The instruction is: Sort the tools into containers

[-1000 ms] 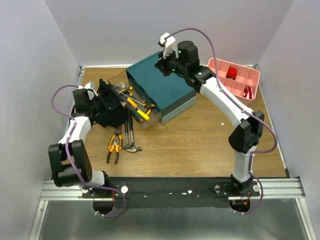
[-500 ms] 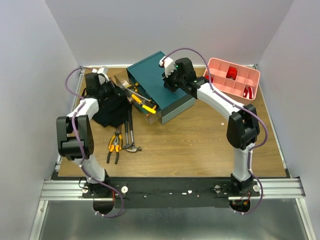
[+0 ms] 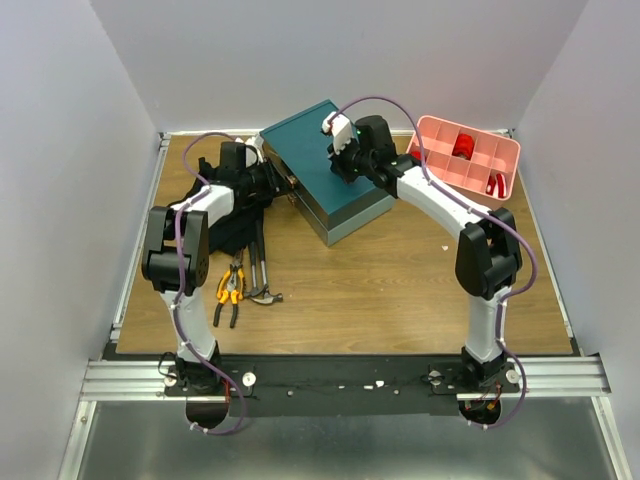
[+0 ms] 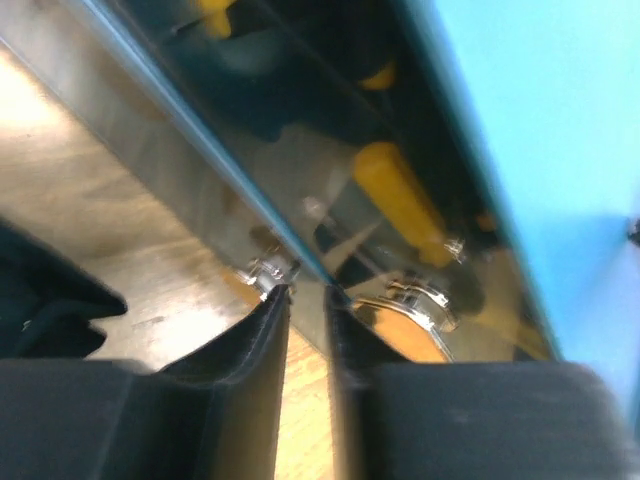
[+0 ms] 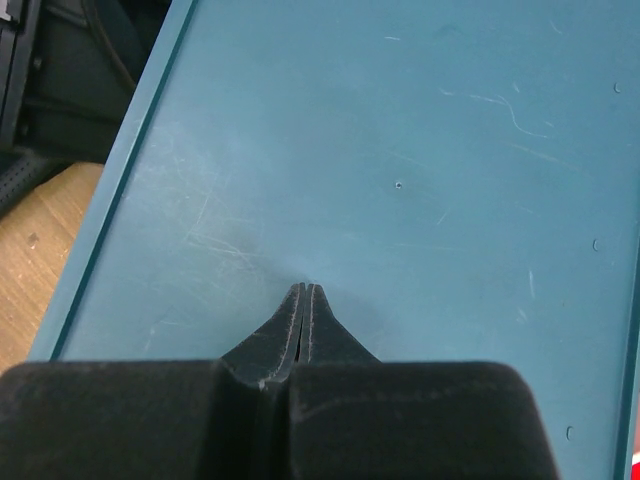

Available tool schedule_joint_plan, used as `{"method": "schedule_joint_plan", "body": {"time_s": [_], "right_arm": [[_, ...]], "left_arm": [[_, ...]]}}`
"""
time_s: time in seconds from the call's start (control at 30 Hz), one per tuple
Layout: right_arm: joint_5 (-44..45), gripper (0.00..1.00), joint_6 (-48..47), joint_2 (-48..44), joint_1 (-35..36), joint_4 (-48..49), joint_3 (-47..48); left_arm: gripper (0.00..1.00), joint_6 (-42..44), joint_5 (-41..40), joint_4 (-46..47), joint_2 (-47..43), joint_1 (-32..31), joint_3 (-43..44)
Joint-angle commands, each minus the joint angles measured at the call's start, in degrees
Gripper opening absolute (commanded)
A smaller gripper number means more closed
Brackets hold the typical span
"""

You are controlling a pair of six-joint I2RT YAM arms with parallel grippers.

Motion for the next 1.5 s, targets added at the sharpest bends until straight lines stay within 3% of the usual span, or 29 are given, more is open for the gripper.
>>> {"method": "schedule_joint_plan", "body": {"time_s": [0.0, 0.07, 0.17, 0.83, 1.07, 1.47], "right_arm": [[0.71, 0.01, -0.26, 1.87, -0.17, -8.08, -3.18], [0.97, 0.01, -0.34, 2.05, -0.35, -7.91, -3.27], [1.15, 0.01, -0.26, 1.96, -0.35, -7.64, -3.62], [2.64, 0.01, -0.26, 2.13, -0.35, -6.41, -5.29], [7.74, 0.01, -2.71, 3.01, -0.52, -5.45, -5.46], [9.5, 0.01, -4.03, 3.01, -1.4, -5.01, -6.61]], "left_arm": [[0.48, -2.87, -5.49, -4.0, -5.23, -0.95, -0.03], [0.55, -4.01, -8.48, -6.55, -7.78, -0.6, -2.05], [0.58, -7.43, -11.31, -7.97, -7.01, -0.42, -2.23], [0.57, -9.81, -17.01, -12.53, 5.21, -4.2, 4.53], [0.56, -4.9, -26.58, -26.14, 1.53, -3.59, 3.75], [0.56, 0.11, -30.46, -27.12, -8.75, 2.83, -10.04]]}}
